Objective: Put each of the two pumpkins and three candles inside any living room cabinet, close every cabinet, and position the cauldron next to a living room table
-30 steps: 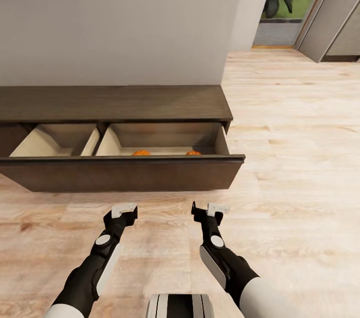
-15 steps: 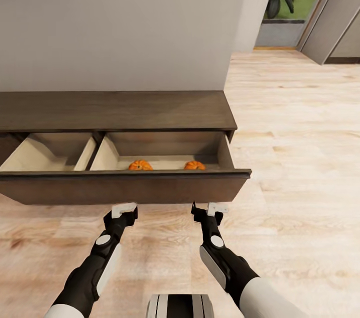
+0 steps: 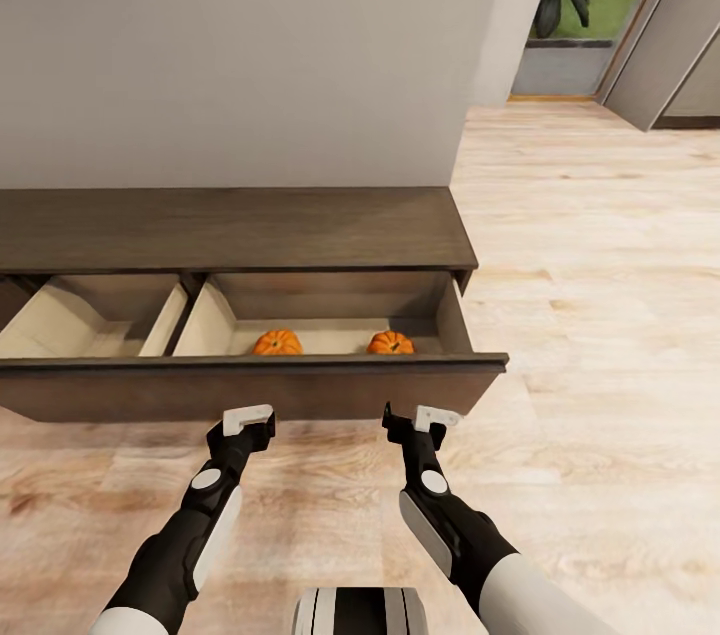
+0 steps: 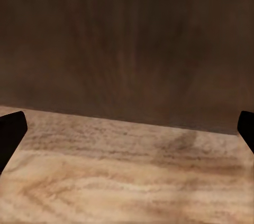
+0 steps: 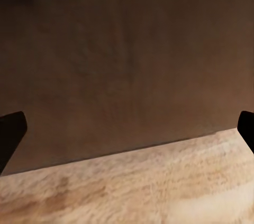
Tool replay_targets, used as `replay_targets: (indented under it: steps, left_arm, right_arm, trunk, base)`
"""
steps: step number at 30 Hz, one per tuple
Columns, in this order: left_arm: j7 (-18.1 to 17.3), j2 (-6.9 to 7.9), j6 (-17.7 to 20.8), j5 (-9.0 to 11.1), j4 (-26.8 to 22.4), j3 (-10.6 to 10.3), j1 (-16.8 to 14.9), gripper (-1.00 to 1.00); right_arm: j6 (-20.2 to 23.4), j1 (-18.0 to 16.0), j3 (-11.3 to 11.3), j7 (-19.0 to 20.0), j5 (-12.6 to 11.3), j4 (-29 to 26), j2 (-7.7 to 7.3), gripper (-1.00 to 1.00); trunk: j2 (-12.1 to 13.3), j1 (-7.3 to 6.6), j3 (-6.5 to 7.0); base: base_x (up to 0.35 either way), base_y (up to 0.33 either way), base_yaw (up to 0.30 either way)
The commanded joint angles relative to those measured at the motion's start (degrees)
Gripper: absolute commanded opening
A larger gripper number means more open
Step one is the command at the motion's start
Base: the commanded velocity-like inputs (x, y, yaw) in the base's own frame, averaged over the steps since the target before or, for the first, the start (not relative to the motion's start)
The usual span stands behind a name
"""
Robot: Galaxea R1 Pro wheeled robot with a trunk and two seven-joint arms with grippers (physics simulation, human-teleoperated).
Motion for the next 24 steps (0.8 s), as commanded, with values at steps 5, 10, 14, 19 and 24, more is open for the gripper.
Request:
replay_targets:
  steps: [5,10,14,19,24]
  left_arm:
    - [0.42,0.03,0.24,0.6,-0.09,-0.13,-0.01,1.0]
    - [0.42,0.03,0.24,0.61,-0.09,-0.1,-0.01,1.0]
    - [0.42,0.03,0.22,0.65,-0.09,-0.12,-0.01,1.0]
    - [0.42,0.03,0.15,0.61,-0.09,-0.12,-0.01,1.0]
    - [0.39,0.03,0.12,0.61,-0.09,-0.12,0.02,1.0]
  right_arm:
    - [-0.35,-0.06,0.34,-0.31,-0.62,0.01,-0.02,1.0]
    - [-0.38,-0.06,0.37,-0.31,-0.62,0.02,-0.02,1.0]
    - [-0.36,-0.06,0.34,-0.31,-0.62,0.01,-0.04,1.0]
    - [-0.38,-0.06,0.35,-0.31,-0.62,0.01,-0.05,1.0]
    - [-0.38,-0.06,0.38,-0.31,-0.59,0.01,0.01,1.0]
  trunk:
    - [-0.02,0.0,-0.04]
    - [-0.02,0.0,-0.04]
    - [-0.02,0.0,-0.04]
    - [-0.02,0.0,-0.04]
    - [-0.02,0.0,-0.04]
  base:
    - [0.167,0.0,0.0]
    - [0.113,0.0,0.0]
    - [0.082,0.0,0.0]
    - [0.089,0.0,0.0]
    - [0.003,0.0,0.0]
